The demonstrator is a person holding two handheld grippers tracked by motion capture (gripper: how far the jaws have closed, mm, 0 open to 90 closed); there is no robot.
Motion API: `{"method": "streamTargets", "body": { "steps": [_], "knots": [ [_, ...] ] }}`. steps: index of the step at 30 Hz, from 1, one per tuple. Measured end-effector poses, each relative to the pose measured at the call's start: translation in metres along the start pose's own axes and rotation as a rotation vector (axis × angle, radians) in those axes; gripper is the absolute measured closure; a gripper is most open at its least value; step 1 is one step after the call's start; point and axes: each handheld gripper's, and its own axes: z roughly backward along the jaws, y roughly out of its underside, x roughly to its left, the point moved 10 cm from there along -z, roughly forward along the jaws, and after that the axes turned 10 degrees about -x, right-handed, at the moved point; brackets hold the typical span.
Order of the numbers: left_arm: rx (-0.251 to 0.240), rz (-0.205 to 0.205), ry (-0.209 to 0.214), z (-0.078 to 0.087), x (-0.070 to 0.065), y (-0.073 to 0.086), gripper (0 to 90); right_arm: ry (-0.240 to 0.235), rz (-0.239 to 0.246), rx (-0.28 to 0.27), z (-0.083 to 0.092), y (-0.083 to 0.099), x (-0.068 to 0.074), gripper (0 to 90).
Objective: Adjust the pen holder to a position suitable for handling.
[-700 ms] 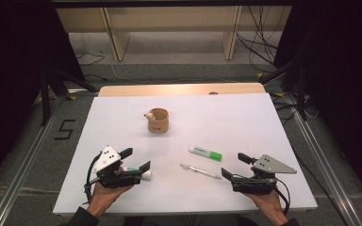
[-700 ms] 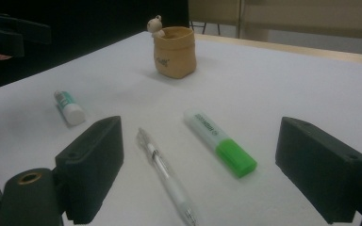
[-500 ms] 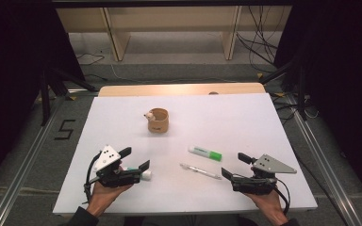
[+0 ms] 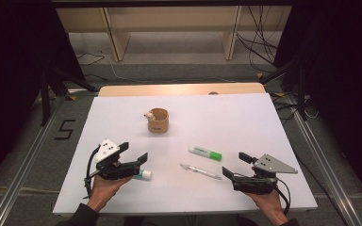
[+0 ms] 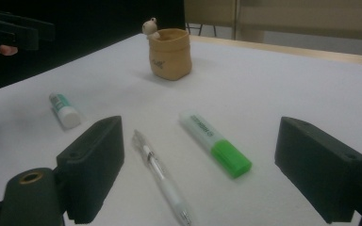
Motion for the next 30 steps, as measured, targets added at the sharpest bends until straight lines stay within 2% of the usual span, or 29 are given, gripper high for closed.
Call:
{"method": "streamTargets", "body": {
  "steps": [8, 15, 16, 17, 18, 20, 21, 22, 24, 29, 30],
  "knots": [
    [0.023, 0.009, -0.063, -0.012, 0.019, -0.002, 17.7, 0.006, 0.000, -0.006, 0.000, -0.001, -0.002, 17.2],
    [0.061, 0.029, -0.117, -0.030, 0.042, 0.001, 30.0, 0.003, -0.013, -0.003, 0.000, 0.000, -0.001, 17.5],
    [0.064, 0.033, -0.128, -0.033, 0.046, 0.001, 36.4, 0.004, -0.011, -0.004, 0.000, 0.000, -0.002, 17.7],
    [0.069, 0.037, -0.138, -0.036, 0.049, 0.001, 36.4, 0.004, -0.011, -0.004, 0.000, 0.000, -0.002, 17.7],
    [0.072, 0.038, -0.150, -0.039, 0.053, 0.001, 43.6, 0.004, -0.012, -0.004, 0.000, 0.000, -0.002, 17.8],
    [0.076, 0.047, -0.162, -0.045, 0.059, 0.001, 47.2, 0.005, -0.015, -0.004, 0.000, 0.000, -0.002, 17.8],
    [0.085, 0.045, -0.168, -0.048, 0.061, 0.002, 54.0, 0.004, -0.015, -0.004, -0.001, 0.001, -0.003, 17.9],
    [0.096, 0.048, -0.178, -0.051, 0.063, 0.003, 54.0, 0.004, -0.015, -0.004, -0.001, 0.001, -0.003, 17.9],
    [0.113, 0.040, -0.191, -0.056, 0.067, 0.006, 60.5, -0.002, -0.030, -0.007, -0.001, 0.001, -0.002, 18.1],
    [0.136, 0.030, -0.220, -0.070, 0.078, 0.010, 74.8, -0.001, -0.029, -0.007, 0.000, 0.001, -0.003, 18.0],
    [0.138, 0.031, -0.222, -0.072, 0.079, 0.010, 80.6, 0.000, -0.027, -0.009, 0.000, 0.001, -0.003, 18.0]
  ]
}}
